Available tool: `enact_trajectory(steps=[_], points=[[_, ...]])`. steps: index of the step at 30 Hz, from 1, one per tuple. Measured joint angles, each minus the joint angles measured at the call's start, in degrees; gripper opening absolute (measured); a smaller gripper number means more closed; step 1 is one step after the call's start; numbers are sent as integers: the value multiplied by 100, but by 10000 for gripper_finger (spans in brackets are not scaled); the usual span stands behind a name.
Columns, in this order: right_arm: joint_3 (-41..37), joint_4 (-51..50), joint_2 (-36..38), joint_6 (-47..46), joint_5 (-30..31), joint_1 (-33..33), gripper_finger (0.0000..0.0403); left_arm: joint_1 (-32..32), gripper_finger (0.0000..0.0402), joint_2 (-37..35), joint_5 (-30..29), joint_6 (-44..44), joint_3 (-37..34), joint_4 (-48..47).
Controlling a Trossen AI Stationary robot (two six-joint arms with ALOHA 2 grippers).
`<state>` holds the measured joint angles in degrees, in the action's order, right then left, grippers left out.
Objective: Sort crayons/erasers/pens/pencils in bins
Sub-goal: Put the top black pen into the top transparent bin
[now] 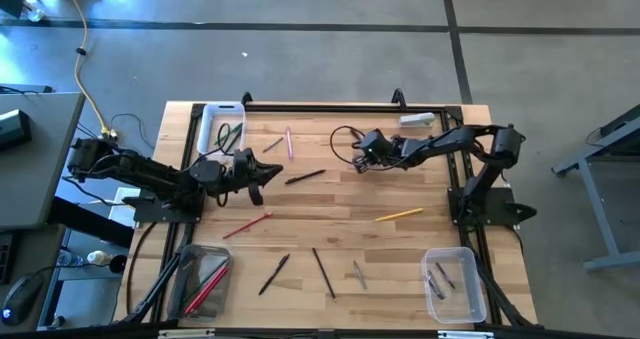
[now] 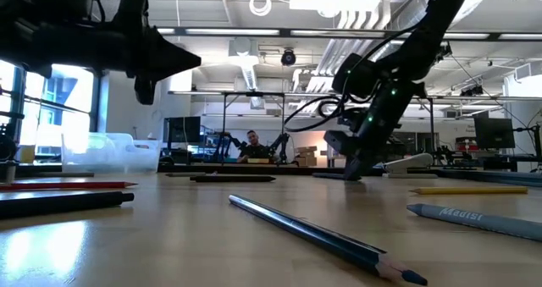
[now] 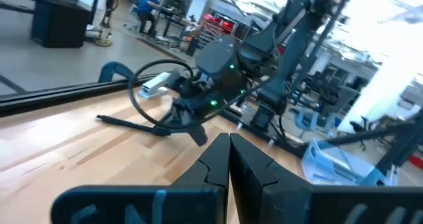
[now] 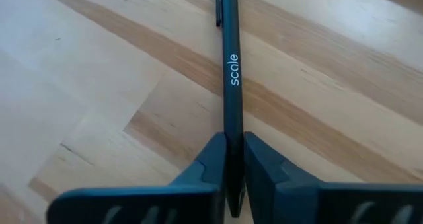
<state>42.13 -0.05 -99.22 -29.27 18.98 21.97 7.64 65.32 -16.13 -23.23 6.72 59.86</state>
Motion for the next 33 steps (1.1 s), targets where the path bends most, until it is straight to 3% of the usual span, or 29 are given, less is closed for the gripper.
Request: enact_trajectory(steps=[5, 13, 19, 28, 33], points=[[-199, 677, 258, 67, -354, -248, 8, 168, 0, 0, 100, -212, 0, 0], [-1375, 4118, 311, -461, -703, -849, 6, 324, 0, 4, 679, -586, 13, -14], [-1768, 6406, 313, 74, -710, -1441, 6, 122, 17, 200, 960, -437, 464, -182], [-1479, 7490, 313, 1485, -725, -2209, 5, -148, 105, 1256, 965, 198, 1719, -179], [-1434, 7994, 320, 1926, -724, -2549, 5, -177, 148, 1480, 962, 657, 2199, 30]])
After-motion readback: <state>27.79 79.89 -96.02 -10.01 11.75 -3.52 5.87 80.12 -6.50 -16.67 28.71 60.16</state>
